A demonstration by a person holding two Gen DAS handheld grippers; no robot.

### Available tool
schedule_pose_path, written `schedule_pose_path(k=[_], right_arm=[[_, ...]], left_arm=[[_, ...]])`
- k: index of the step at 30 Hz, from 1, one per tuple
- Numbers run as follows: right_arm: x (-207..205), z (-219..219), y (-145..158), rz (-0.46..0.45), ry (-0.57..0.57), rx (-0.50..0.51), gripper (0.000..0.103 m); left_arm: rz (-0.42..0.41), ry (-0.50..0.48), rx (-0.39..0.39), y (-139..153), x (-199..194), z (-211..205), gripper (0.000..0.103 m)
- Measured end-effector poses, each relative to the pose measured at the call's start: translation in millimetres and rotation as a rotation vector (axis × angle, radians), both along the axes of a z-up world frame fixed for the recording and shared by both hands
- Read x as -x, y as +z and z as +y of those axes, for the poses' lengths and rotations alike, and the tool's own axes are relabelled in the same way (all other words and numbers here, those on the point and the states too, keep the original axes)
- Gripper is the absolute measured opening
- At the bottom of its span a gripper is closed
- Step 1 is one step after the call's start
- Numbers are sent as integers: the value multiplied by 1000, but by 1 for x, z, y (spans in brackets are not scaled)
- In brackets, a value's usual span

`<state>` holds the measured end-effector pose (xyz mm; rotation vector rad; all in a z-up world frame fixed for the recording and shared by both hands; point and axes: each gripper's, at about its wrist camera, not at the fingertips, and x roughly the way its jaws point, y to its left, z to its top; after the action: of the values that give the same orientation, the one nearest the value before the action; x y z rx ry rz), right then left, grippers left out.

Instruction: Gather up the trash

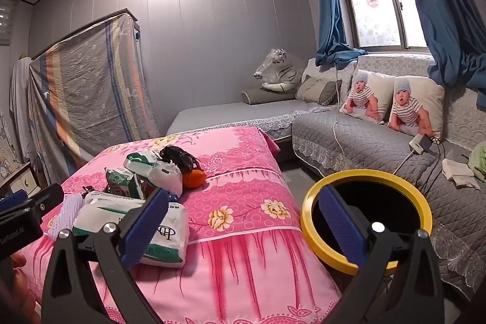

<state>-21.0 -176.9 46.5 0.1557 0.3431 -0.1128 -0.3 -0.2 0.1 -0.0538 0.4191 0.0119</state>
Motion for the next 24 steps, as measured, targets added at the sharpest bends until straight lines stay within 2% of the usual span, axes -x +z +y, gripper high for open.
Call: schedule_pose_path(k=[24], right_arm=[[0,0,-5,8,-2,1,96]], left_arm=[[25,5,2,-5,-1,2,95]])
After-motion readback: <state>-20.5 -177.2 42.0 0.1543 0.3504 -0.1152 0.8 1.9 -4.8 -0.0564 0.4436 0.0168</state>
